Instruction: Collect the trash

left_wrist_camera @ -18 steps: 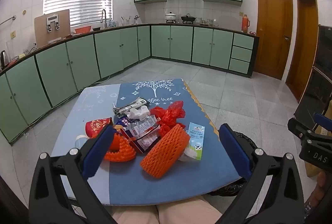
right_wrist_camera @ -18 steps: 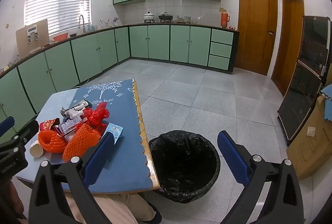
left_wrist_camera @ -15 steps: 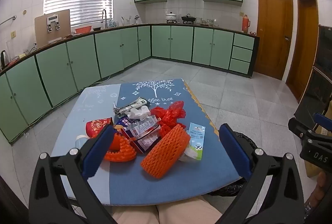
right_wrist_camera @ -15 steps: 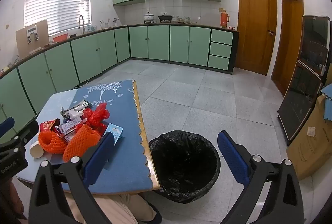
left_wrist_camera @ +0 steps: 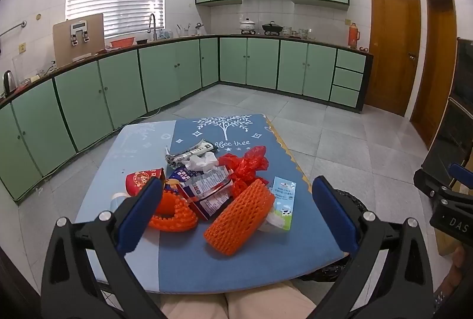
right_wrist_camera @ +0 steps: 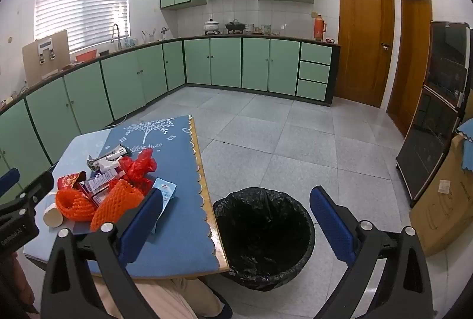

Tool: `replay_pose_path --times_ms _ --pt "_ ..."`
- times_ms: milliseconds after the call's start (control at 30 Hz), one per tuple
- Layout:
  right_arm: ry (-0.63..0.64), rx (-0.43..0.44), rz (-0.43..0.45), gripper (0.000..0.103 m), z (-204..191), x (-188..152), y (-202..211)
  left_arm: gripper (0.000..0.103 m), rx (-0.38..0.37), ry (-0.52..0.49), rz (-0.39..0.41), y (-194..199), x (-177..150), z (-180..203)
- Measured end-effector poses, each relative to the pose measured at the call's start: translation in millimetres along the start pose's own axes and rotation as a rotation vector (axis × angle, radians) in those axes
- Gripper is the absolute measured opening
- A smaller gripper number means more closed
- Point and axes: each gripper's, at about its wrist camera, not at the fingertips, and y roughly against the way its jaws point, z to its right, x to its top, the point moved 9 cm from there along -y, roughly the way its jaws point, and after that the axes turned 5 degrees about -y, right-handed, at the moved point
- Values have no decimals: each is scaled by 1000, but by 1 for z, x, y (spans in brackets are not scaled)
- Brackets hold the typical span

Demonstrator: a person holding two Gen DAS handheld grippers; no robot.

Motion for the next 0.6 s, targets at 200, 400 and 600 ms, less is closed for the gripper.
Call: replay_pose_path --times_ms 200,400,600 --pt "-2 0 2 97 -3 2 -1 98 0 0 0 0 0 0" --pt "-3 0 3 97 -2 2 -1 98 1 0 1 0 1 0" --pt "-4 1 3 97 -2 5 0 98 1 -1 0 1 1 0"
